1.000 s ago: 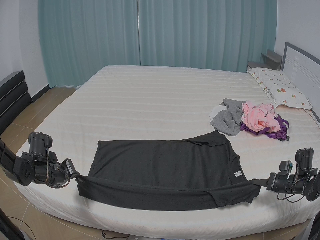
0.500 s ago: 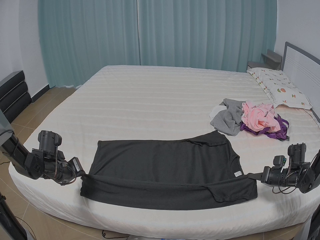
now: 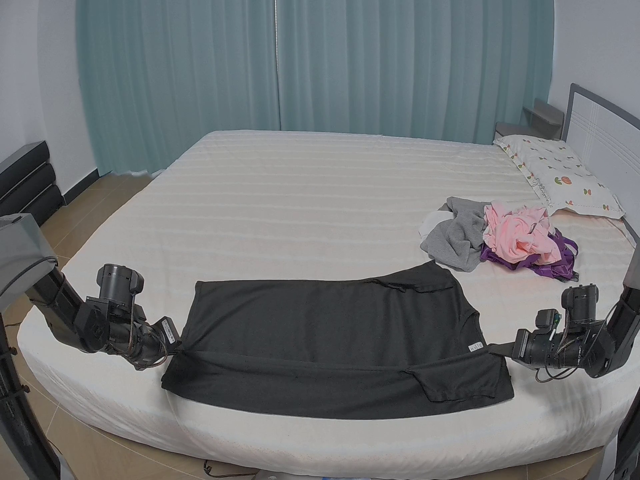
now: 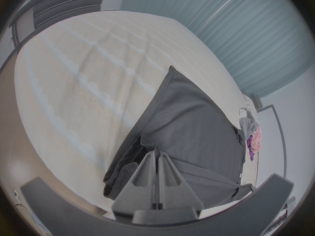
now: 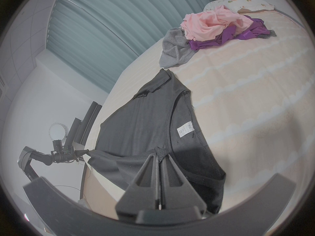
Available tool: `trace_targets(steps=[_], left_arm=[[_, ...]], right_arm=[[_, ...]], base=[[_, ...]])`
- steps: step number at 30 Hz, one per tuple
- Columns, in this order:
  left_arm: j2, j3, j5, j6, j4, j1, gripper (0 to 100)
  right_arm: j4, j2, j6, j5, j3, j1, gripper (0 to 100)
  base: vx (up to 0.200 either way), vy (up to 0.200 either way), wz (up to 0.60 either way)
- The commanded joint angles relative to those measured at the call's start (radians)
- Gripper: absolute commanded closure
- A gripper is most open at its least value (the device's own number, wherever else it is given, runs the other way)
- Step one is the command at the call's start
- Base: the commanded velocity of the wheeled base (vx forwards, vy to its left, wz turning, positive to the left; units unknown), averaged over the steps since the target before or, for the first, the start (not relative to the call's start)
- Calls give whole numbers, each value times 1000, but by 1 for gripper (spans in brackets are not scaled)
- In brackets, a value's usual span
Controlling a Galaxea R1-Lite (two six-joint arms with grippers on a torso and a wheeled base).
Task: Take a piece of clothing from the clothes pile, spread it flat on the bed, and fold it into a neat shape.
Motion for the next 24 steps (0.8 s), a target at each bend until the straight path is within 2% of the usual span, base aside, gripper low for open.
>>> trace_targets(steps=[1,24], left_arm=[[71,-29,1,-2,-4,-8,100],[137,-69,3,-8,-5,-25,100]], right_arm=[[-1,67,1,-9,-31,1,100],[-75,167,5,-9,-56,10,100]], base=[[0,0,0],[0,0,0]])
